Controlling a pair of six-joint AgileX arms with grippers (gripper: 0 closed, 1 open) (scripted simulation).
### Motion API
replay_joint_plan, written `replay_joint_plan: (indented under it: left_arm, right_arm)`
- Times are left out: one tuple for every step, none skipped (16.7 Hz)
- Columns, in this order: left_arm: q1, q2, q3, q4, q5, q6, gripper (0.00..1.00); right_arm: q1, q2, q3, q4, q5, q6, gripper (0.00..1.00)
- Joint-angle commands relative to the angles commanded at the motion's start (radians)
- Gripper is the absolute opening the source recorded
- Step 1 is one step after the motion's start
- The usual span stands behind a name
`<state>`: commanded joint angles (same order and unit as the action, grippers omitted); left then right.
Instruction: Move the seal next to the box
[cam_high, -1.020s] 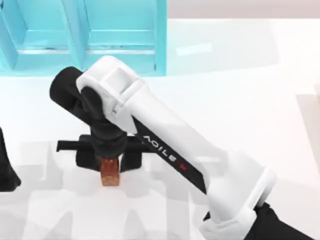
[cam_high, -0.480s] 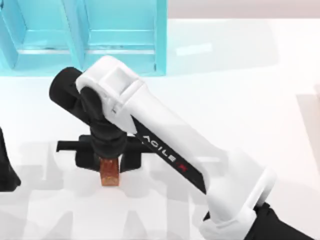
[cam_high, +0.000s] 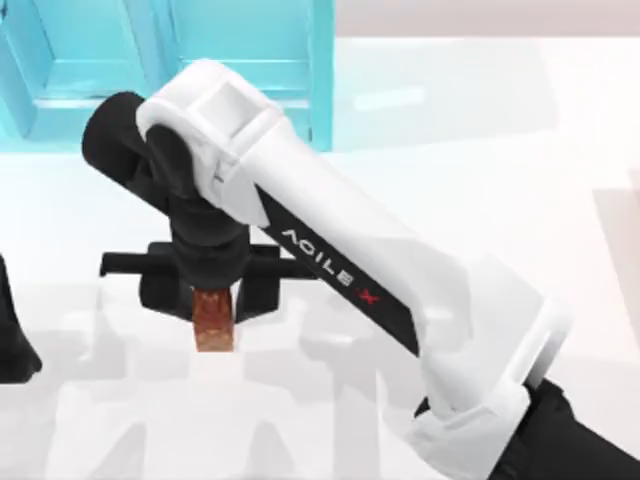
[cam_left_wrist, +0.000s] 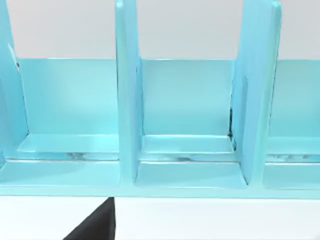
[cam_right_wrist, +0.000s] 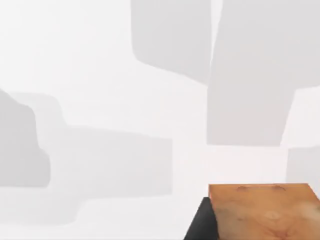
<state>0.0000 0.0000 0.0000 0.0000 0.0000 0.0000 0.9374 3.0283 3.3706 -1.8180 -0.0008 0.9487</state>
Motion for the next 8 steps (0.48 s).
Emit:
replay_joint_plan:
  left_arm:
    - [0.0, 0.0, 0.0, 0.0, 0.0, 0.0, 1.0]
    - [0.0, 0.0, 0.0, 0.0, 0.0, 0.0, 1.0]
    - [0.0, 0.0, 0.0, 0.0, 0.0, 0.0, 1.0]
    - [0.0, 0.0, 0.0, 0.0, 0.0, 0.0, 1.0]
    - [0.0, 0.0, 0.0, 0.0, 0.0, 0.0, 1.0]
    - [0.0, 0.0, 0.0, 0.0, 0.0, 0.0, 1.0]
    - [0.0, 0.0, 0.0, 0.0, 0.0, 0.0, 1.0]
    - [0.0, 0.0, 0.0, 0.0, 0.0, 0.0, 1.0]
  right_arm:
    - [0.0, -0.019, -0.019, 0.001, 0.0, 0.0, 0.0]
    - [0.0, -0.027, -0.027, 0.002, -0.001, 0.0, 0.0]
    - [0.0, -0.027, -0.027, 0.002, -0.001, 0.0, 0.0]
    - [0.0, -0.027, -0.027, 0.002, -0.001, 0.0, 0.0]
    - [0.0, -0.025, -0.024, 0.001, -0.001, 0.002, 0.0]
    - [0.0, -0.025, -0.024, 0.002, -0.001, 0.001, 0.0]
    - [-0.009, -0.035, -0.03, 0.012, 0.003, -0.008, 0.0]
    - [-0.025, -0.055, -0.044, 0.032, 0.006, -0.027, 0.0]
